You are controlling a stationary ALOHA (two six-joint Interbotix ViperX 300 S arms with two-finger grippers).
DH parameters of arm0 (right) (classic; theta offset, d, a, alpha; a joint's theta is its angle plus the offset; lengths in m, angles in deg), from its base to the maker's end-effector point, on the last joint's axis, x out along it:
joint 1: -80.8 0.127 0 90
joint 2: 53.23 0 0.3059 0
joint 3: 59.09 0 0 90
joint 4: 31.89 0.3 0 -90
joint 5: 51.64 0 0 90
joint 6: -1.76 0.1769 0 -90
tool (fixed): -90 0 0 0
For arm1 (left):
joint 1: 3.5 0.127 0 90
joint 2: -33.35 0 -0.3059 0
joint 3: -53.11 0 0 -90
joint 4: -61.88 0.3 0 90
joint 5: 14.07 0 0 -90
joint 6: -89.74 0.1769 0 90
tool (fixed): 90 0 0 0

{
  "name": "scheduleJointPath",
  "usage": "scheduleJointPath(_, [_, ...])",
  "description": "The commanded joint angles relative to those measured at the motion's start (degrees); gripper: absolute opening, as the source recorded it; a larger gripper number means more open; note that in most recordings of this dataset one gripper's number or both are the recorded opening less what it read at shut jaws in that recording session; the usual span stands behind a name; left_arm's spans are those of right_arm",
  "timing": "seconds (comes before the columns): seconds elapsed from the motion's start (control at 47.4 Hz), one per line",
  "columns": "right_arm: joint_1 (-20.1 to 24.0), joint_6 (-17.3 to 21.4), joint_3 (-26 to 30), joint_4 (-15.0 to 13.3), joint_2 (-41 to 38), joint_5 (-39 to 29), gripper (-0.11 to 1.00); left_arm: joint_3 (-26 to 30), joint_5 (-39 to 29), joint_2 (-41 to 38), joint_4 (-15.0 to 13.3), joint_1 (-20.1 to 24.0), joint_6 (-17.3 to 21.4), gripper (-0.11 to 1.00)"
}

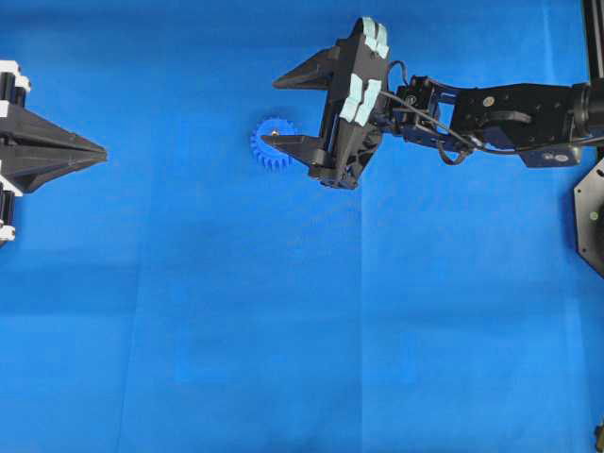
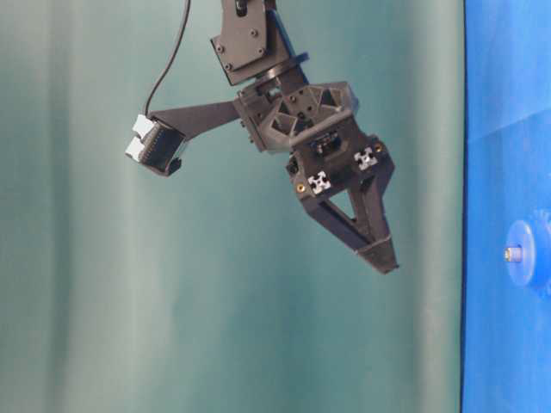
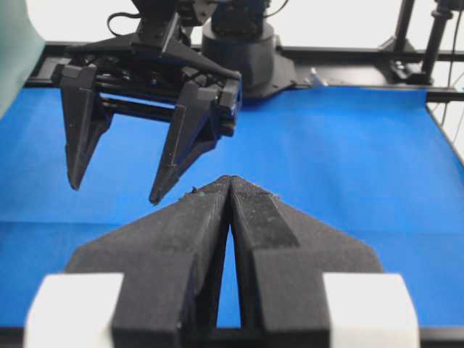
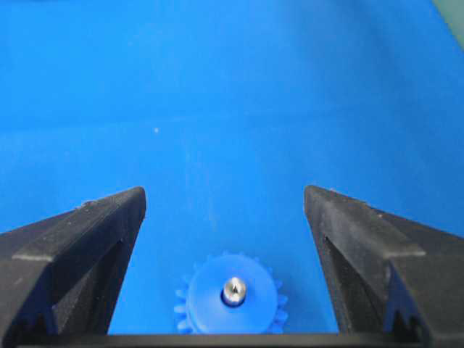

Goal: Insert the shaft placed at a random location into the center hole of the small gear at another random location.

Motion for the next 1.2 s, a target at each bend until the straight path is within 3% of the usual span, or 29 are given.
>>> scheduleJointPath(0.0, [0.18,0.00,-0.09,-0.09,2.46,-0.18,0.77,0.62,0.35,-0.18,0.09,0.00,-0.09,0.00])
scheduleJointPath(0.675, [1.93,0.70,-9.40,0.97,11.43,-1.32,0.77,0.62,0.26,-0.18,0.09,0.00,-0.09,0.00])
scheduleJointPath(1.181, [1.93,0.70,-10.72,0.97,12.57,-1.41,0.77,0.62,0.26,-0.18,0.09,0.00,-0.09,0.00])
